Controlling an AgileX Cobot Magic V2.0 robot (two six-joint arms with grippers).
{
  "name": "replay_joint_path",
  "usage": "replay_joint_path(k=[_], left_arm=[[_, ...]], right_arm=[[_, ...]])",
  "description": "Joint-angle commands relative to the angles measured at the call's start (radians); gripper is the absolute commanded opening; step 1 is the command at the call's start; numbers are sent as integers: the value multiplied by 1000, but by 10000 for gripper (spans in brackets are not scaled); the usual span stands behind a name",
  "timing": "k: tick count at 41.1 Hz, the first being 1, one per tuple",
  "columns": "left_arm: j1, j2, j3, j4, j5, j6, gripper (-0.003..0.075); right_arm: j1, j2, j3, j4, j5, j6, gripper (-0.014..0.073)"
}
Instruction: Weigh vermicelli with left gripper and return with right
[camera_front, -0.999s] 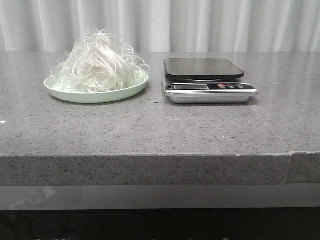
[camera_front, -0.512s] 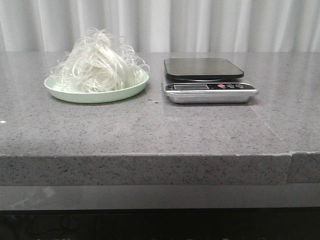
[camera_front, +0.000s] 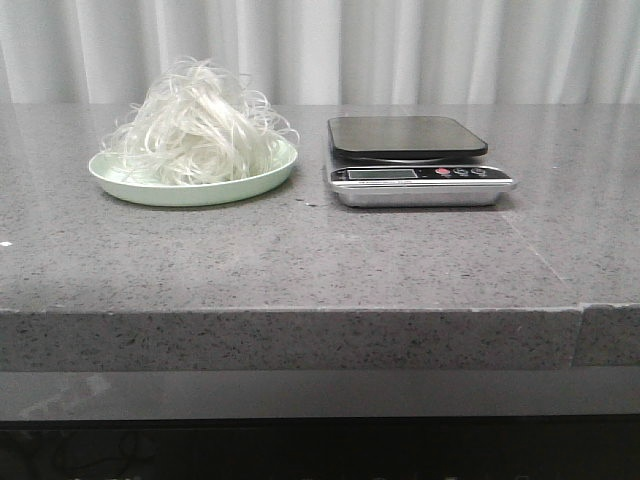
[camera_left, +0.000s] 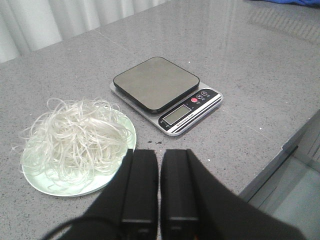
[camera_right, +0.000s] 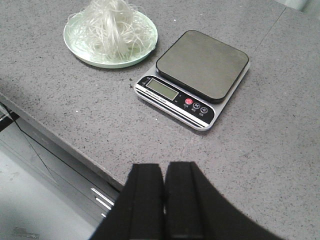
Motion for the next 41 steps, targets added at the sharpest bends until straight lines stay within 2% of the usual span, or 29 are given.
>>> replay_joint_path(k=[1,6,11,18,26,34,41], left_arm=[[-2,-7,-25,-13,-73,-10,142],[71,-48,-10,-7,-70,-10,142],[198,-119,63,-7,-87,-10,142],[406,-287,255,-7,-196,-10,142],[585,-510,488,-14,-304,-10,142],[657,-707,717,-14,-460,-10,142],[659,-796,860,-14,-575,-10,142]], right_arm=[[-6,2,-23,-16,-75,-11,160],[-6,2,-23,-16,-74,-11,160],[-6,2,-23,-16,-74,-11,160],[-6,2,-23,-16,-74,-11,160],[-6,2,-23,-16,-74,-11,160],[-6,2,-23,-16,-74,-11,160],[-6,2,-23,-16,-74,-11,160]])
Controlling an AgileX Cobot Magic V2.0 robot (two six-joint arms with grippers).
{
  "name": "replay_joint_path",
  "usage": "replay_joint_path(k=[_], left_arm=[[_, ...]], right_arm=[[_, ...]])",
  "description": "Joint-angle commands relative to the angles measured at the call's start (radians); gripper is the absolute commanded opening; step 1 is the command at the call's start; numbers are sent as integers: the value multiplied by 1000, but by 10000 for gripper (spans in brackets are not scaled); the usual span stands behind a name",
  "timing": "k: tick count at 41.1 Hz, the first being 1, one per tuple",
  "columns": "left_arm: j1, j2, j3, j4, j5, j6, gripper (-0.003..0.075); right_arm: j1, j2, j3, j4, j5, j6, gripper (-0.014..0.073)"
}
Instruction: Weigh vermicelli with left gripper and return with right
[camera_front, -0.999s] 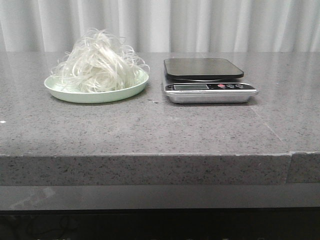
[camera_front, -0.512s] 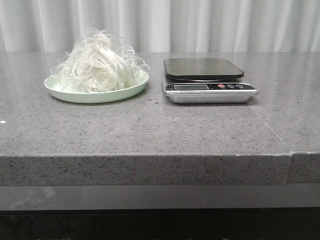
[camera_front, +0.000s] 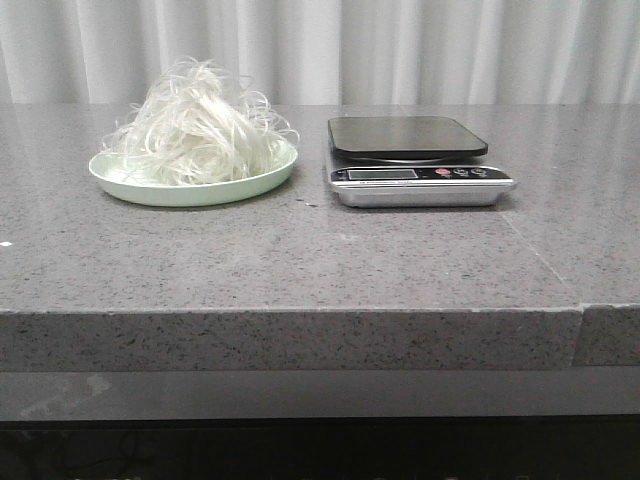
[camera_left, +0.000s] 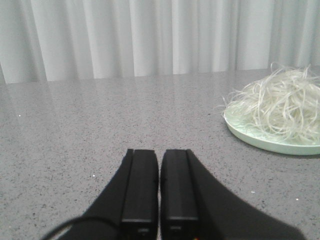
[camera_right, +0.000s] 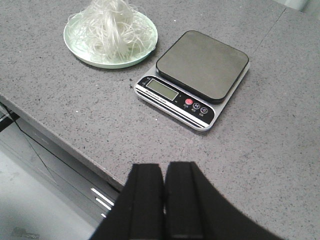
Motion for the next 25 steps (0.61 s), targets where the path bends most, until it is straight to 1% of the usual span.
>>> replay_joint_path(k=[1,6,8,14,25], left_arm=[[1,-23,34,-11,-154,-10,142],[1,-25,92,-11,-242,-10,142],[1,-25,90,-11,-234,-10,142],[1,-25,90,-11,-269,-10,142],[1,-25,90,-11,-264,-10,142]], right_arm=[[-6,2,-23,-16,-74,-11,160],[-6,2,-23,-16,-74,-11,160],[-6,2,-23,-16,-72,-11,160],[-6,2,-23,-16,-72,-11,160],[-6,2,-23,-16,-72,-11,160]])
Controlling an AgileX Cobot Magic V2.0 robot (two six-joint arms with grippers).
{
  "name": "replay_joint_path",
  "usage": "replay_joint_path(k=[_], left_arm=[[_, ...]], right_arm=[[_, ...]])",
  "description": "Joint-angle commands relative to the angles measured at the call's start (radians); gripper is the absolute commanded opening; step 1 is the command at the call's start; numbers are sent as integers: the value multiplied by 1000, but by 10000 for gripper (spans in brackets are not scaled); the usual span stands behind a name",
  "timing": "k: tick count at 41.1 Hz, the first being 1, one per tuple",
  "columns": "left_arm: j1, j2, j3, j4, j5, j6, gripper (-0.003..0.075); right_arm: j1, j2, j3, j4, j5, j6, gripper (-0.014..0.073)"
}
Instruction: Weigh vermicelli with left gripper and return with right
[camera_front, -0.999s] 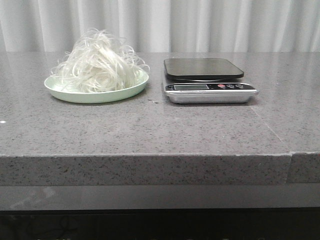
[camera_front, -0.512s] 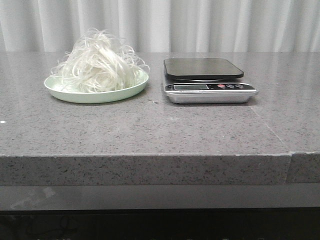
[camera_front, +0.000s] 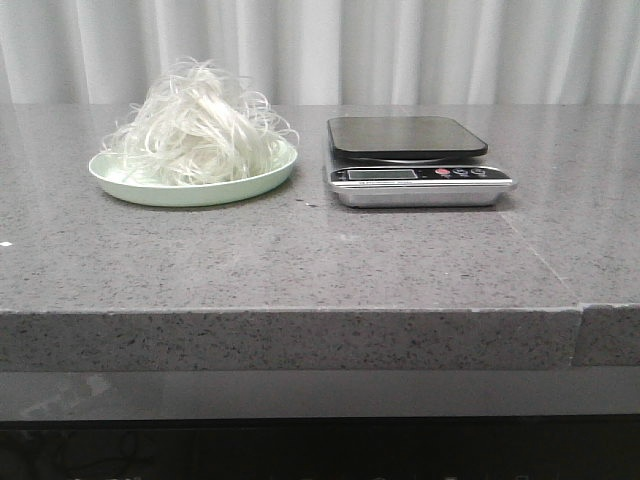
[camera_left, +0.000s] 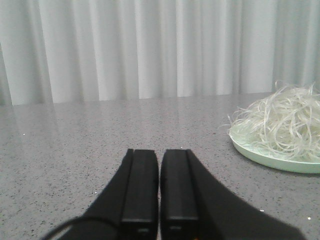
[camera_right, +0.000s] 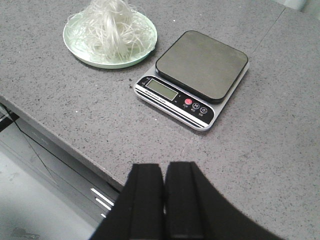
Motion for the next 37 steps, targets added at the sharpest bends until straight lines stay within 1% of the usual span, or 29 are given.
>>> replay_joint_path(k=[1,26,30,32,37], left_arm=[[1,-22,7,-9,-85,-10,142],[1,-22,7,-9,-85,-10,142],[1,-20,7,-9,-85,-10,142],[1,-20,7,-9,-85,-10,142],[1,-20,7,-9,-85,-10,142]], right_arm=[[-4,2,-23,-16,-72,-11,160],[-10,-13,-12,-17,-78,-11,160],[-78,-49,43,-3,-99,-11,160],[-144,-76,86,-4,-129,-11,160],[-286,-180,242,-3,-300,-11,160]])
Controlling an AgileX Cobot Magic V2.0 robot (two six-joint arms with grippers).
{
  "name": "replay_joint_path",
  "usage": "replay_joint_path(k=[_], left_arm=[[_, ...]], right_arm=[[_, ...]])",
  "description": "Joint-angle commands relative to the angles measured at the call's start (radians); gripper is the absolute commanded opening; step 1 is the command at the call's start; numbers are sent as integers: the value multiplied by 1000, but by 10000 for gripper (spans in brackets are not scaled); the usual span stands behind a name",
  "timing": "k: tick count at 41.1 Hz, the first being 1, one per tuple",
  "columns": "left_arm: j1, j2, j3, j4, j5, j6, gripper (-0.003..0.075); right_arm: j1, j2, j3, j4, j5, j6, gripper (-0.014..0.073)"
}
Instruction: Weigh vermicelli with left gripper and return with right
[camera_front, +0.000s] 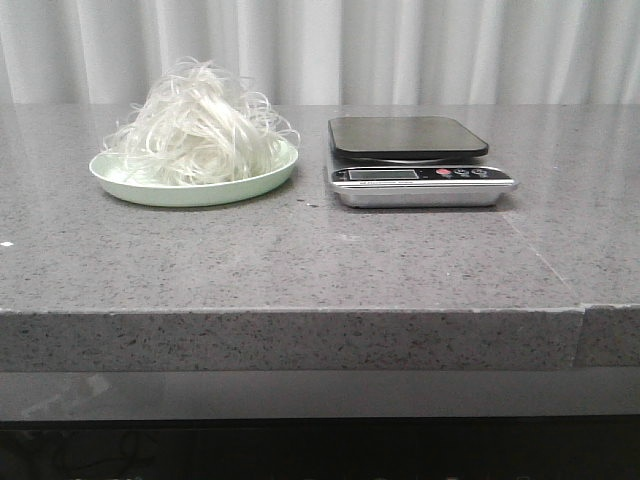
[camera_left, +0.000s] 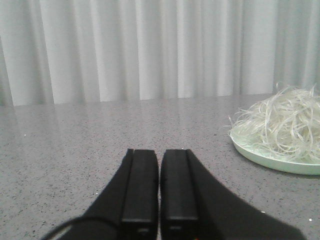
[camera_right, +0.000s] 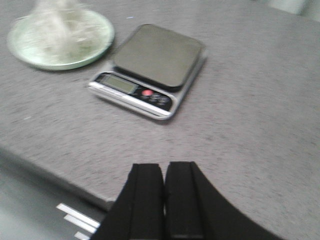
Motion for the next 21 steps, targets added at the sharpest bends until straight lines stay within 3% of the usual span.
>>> replay_joint_path(k=[1,11,21], left_arm=[[1,-20,7,-9,-81,-10,142],[1,-20,7,-9,-81,-10,142],[1,-20,7,-9,-81,-10,142]], right_arm=[[-105,-76,93,-9,-212,-10,160],[-295,-360,508,-6,-577,-10,160],[-347,-528,752,5,-735,-9,160]])
